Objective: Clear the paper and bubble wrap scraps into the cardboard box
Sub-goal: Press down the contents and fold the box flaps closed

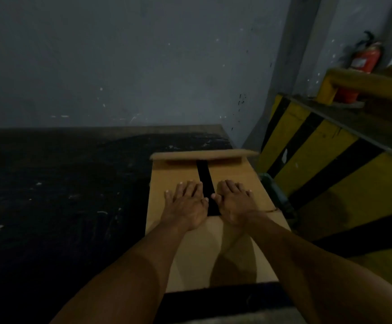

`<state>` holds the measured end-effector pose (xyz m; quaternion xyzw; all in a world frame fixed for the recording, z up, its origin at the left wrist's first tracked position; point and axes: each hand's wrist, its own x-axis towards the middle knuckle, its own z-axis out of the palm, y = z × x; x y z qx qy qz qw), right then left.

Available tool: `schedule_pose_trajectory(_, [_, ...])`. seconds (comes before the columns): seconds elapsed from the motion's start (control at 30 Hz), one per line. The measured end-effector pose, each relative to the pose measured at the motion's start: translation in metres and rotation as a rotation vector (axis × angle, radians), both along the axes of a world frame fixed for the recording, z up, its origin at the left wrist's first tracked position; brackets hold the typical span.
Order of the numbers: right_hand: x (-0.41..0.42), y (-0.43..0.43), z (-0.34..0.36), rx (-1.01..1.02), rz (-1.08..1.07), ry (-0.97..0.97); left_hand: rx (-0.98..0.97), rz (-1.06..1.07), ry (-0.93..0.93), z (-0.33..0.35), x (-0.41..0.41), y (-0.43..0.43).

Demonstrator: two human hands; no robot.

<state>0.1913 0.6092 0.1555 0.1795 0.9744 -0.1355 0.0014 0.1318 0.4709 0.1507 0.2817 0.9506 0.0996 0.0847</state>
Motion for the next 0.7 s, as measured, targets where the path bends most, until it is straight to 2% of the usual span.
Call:
schedule_pose_trajectory(0.33, [0.102,-0.038,0.001,0.010,0.073,-0.013,-0.079,-0.163,0.130,-0.006,0.087,-0.053])
schedule_pose_trajectory(0.43, [0.122,-0.042,0.002,0.012,0.117,-0.038,-0.126,-0.282,0.122,-0.010,0.105,-0.070])
schedule_pose_trajectory(0.53, [0.140,-0.043,-0.002,0.038,0.176,-0.067,-0.232,-0.401,0.192,-0.018,0.122,-0.085])
schedule_pose_trajectory(0.7, [0.177,-0.037,-0.005,0.191,0.272,-0.170,-0.297,-0.318,0.232,-0.010,0.156,-0.091])
